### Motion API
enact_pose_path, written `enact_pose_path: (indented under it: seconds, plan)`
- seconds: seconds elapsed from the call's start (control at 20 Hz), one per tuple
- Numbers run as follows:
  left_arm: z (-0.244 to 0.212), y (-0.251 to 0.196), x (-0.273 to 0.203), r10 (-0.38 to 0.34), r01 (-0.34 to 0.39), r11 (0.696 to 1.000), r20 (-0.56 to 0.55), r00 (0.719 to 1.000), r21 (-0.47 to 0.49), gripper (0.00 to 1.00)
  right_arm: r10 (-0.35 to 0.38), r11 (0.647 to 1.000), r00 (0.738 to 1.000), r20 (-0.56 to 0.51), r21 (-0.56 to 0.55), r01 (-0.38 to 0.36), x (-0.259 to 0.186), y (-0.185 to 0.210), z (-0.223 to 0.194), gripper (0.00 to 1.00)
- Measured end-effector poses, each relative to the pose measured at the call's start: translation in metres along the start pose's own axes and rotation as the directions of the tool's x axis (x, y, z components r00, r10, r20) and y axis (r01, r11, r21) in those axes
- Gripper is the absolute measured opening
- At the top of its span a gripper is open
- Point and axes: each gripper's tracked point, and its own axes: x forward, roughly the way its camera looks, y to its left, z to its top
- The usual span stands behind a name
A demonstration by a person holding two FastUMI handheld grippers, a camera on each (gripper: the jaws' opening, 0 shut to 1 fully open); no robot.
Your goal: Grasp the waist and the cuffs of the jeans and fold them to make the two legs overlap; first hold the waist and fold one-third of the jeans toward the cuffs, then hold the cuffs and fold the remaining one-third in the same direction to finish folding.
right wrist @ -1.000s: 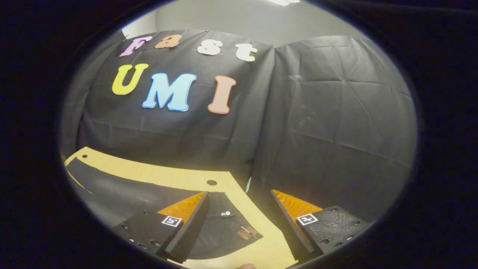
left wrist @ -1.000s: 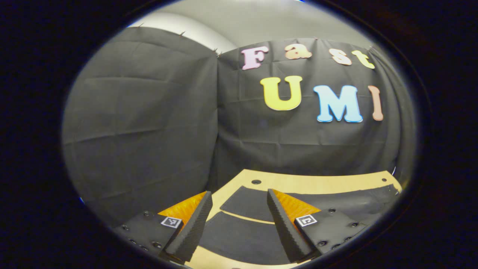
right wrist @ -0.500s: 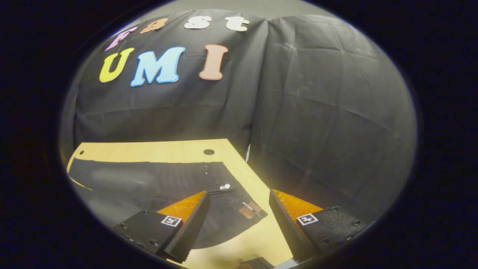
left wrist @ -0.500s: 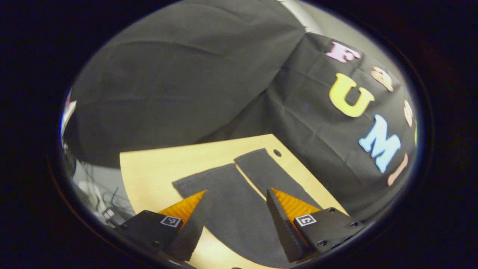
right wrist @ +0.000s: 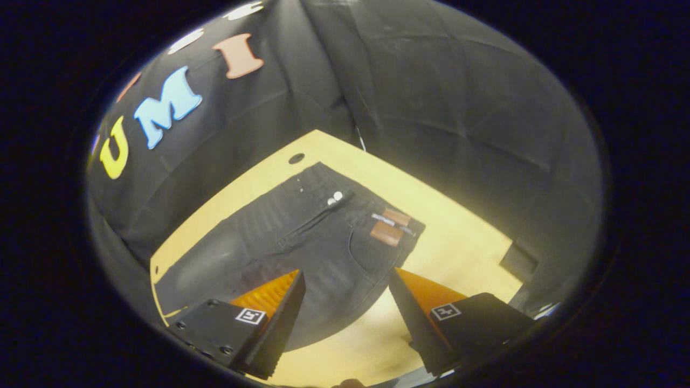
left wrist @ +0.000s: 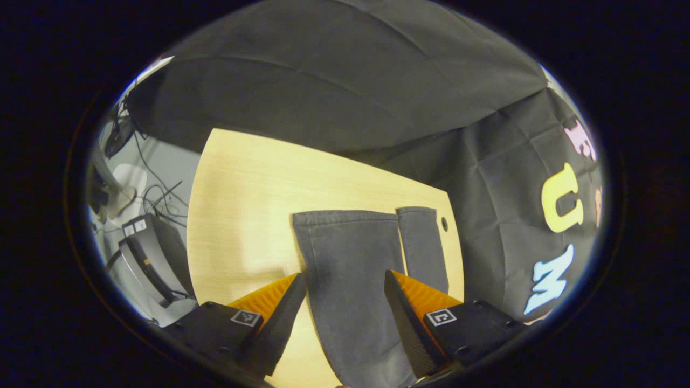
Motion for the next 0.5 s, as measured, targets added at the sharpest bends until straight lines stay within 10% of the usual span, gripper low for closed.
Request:
enact_pose_path:
  seconds: [0.5]
  plan:
    - [-0.013,0.003,0.043,-0.049,0.04,0.989,-0.058,0.997,-0.145,0.95,-0.046,0.968,0.995,-0.092,0.241,0.067,0.024,-0.03,-0.023,0.96]
